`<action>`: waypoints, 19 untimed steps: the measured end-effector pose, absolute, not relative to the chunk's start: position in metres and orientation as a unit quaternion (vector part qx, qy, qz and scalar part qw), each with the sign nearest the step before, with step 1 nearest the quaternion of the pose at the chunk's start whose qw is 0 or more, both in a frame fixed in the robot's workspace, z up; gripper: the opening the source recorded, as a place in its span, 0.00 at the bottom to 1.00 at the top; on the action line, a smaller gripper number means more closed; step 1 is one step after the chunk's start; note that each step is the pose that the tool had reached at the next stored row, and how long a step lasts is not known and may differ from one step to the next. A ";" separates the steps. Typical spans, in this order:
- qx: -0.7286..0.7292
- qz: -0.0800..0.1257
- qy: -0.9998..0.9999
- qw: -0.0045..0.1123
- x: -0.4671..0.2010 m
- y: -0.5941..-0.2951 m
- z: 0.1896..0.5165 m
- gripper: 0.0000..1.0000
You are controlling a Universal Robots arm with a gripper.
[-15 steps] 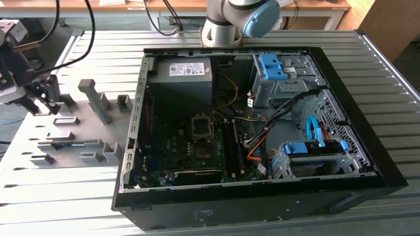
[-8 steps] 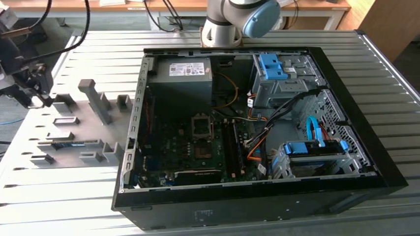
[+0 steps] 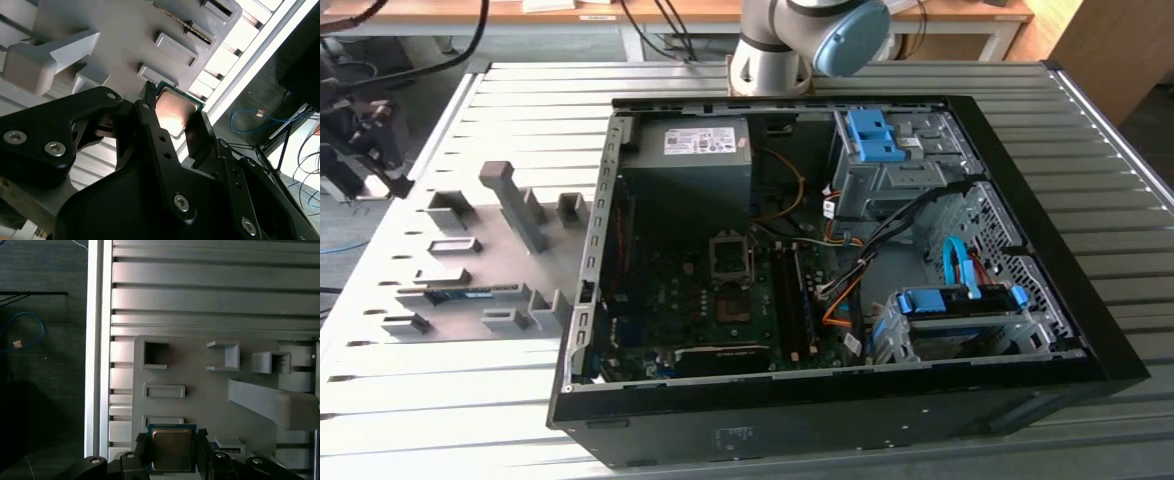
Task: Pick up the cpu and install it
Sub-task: 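Pick up the cpu and move it towards the insertion slot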
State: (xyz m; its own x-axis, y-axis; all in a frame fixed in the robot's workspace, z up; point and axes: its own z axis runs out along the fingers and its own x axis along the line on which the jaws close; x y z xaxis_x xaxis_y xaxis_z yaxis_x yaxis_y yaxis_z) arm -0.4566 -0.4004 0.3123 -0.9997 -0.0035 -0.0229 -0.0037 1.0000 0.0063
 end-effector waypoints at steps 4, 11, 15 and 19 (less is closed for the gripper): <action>-0.002 0.003 1.000 0.011 -0.457 -0.400 0.327 0.47; -0.002 0.003 1.000 0.011 -0.457 -0.400 0.351 0.47; -0.002 0.003 1.000 0.011 -0.457 -0.400 0.364 0.47; -0.002 0.003 1.000 0.011 -0.457 -0.400 0.375 0.47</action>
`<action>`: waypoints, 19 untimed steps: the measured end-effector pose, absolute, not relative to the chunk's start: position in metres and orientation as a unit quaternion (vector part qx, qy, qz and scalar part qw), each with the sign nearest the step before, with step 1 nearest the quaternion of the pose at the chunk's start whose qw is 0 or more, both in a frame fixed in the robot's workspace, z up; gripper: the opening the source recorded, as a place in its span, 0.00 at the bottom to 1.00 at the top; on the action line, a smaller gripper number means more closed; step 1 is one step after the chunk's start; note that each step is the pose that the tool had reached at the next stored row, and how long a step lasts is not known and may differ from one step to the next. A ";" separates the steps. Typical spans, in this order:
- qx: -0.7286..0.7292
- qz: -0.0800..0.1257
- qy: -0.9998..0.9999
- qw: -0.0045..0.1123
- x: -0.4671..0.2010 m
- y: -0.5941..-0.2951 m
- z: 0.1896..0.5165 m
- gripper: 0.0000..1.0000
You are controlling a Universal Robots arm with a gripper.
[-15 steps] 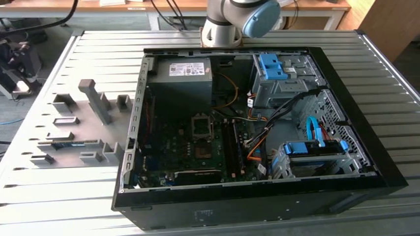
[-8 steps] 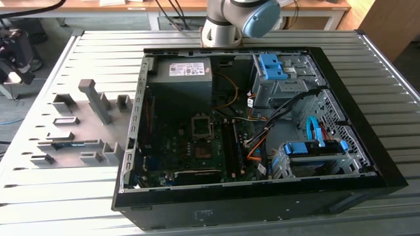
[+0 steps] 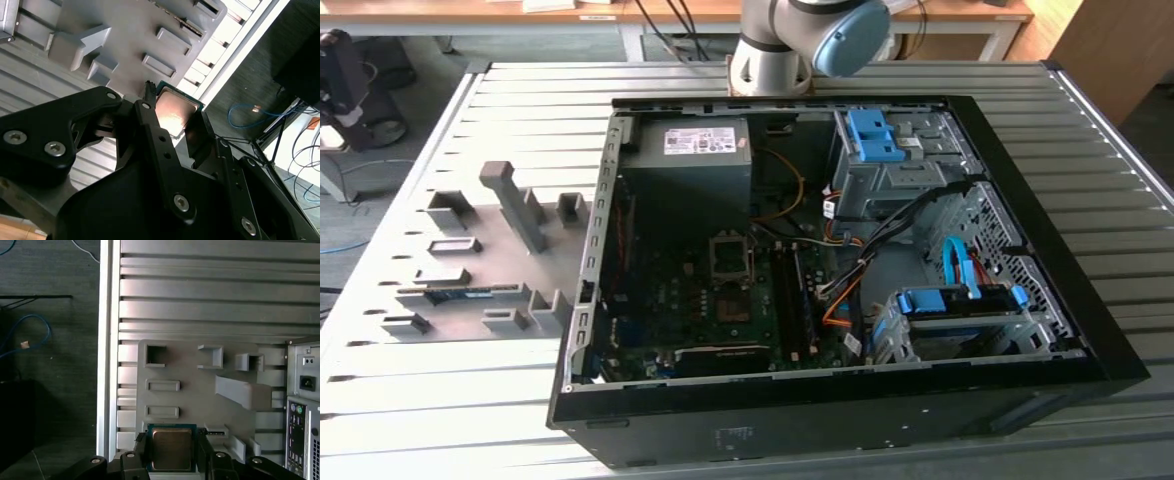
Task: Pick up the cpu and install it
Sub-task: 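Pick up the cpu and move it towards the insertion slot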
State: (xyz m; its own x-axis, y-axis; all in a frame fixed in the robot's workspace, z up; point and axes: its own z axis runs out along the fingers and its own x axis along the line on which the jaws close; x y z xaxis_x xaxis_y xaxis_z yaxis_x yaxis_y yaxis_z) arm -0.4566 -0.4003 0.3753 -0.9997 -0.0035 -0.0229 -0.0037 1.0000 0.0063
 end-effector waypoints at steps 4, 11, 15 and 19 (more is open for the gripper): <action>-0.002 0.003 1.000 0.012 -0.457 -0.400 0.377 0.47; -0.002 0.003 1.000 0.011 -0.456 -0.400 0.378 0.47; -0.002 0.003 1.000 0.011 -0.448 -0.400 0.378 0.47; -0.002 0.003 1.000 0.011 -0.434 -0.400 0.378 0.47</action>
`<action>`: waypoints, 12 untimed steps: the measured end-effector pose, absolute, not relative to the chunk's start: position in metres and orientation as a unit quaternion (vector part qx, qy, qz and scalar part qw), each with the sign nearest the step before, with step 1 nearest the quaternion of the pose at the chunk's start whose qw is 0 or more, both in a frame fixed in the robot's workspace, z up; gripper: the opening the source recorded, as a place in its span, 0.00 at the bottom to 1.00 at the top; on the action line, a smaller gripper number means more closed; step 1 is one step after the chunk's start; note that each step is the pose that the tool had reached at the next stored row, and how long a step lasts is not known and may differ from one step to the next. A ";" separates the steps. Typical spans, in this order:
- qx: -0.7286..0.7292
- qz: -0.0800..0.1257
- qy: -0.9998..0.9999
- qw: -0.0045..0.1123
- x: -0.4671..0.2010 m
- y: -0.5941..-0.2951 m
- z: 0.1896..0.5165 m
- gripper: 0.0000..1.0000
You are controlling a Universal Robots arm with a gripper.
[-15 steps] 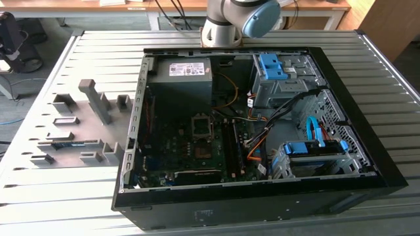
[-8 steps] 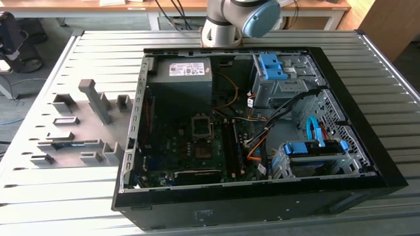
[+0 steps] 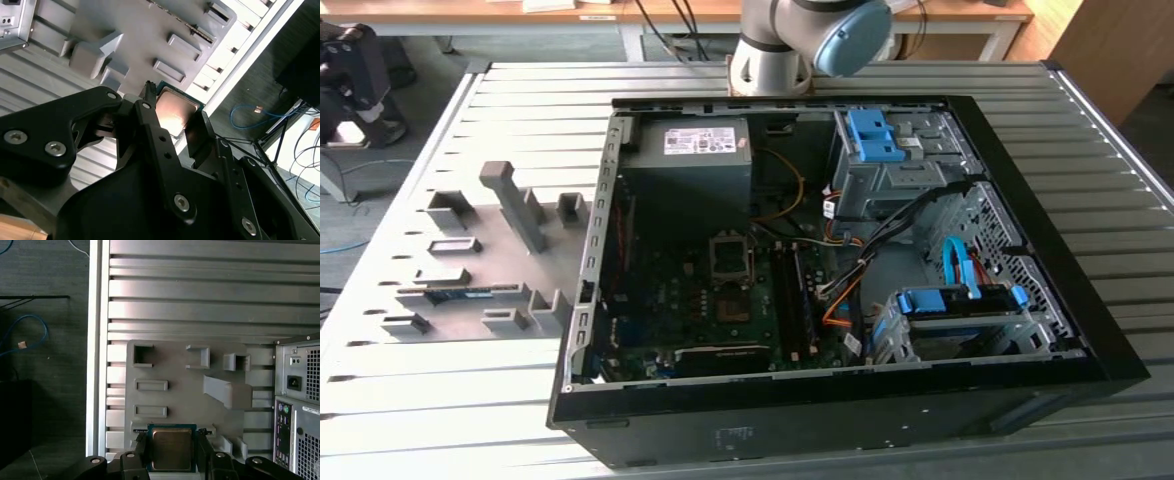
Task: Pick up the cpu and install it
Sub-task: 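Pick up the cpu and move it towards the insertion slot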
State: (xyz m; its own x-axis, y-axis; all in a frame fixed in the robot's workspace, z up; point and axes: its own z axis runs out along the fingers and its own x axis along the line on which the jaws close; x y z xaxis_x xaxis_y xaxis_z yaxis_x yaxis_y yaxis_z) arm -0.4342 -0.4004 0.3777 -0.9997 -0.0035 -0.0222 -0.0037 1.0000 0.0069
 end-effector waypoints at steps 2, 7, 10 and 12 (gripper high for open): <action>-0.002 0.004 1.000 0.011 -0.428 -0.400 0.378 0.47; -0.002 0.004 1.000 0.011 -0.418 -0.400 0.378 0.47; -0.002 0.004 1.000 0.011 -0.414 -0.400 0.378 0.47; -0.002 0.004 1.000 0.011 -0.412 -0.400 0.378 0.47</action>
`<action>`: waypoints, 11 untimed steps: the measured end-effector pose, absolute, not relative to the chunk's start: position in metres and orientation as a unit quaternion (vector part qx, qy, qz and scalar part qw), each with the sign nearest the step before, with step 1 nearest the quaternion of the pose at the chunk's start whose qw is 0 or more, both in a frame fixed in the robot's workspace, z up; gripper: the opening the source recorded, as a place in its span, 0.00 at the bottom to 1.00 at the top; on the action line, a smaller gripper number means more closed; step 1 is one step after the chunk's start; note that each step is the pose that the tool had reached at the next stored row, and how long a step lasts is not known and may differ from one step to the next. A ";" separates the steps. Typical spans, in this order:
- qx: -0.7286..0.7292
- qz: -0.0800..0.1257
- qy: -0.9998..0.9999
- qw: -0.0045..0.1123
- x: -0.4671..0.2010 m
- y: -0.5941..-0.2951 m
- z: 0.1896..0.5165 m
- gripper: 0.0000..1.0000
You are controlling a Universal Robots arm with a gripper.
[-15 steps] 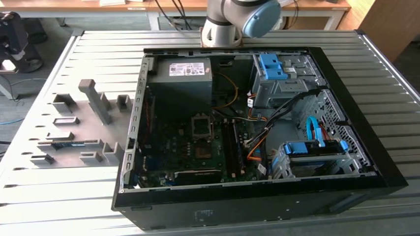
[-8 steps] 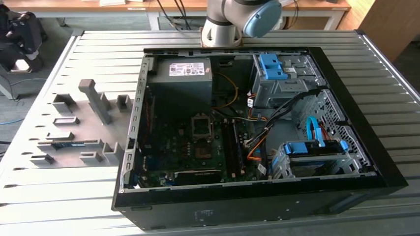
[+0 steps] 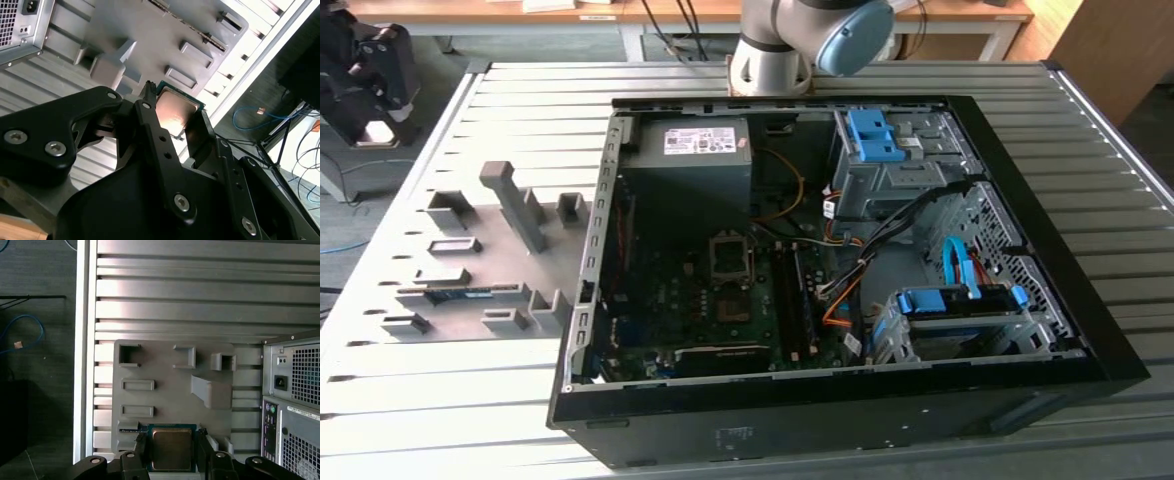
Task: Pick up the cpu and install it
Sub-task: 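Pick up the cpu and move it towards the insertion slot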
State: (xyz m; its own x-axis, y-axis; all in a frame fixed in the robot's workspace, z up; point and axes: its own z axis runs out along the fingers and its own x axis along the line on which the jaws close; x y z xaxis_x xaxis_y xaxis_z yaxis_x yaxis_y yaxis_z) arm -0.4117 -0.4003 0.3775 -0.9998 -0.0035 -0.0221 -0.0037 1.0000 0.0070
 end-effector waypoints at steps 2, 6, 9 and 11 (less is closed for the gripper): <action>-0.002 0.003 1.000 0.011 -0.409 -0.400 0.378 0.47; -0.002 0.004 1.000 0.011 -0.403 -0.400 0.378 0.47; -0.002 0.003 1.000 0.011 -0.398 -0.400 0.378 0.47; -0.002 0.003 1.000 0.011 -0.394 -0.400 0.378 0.47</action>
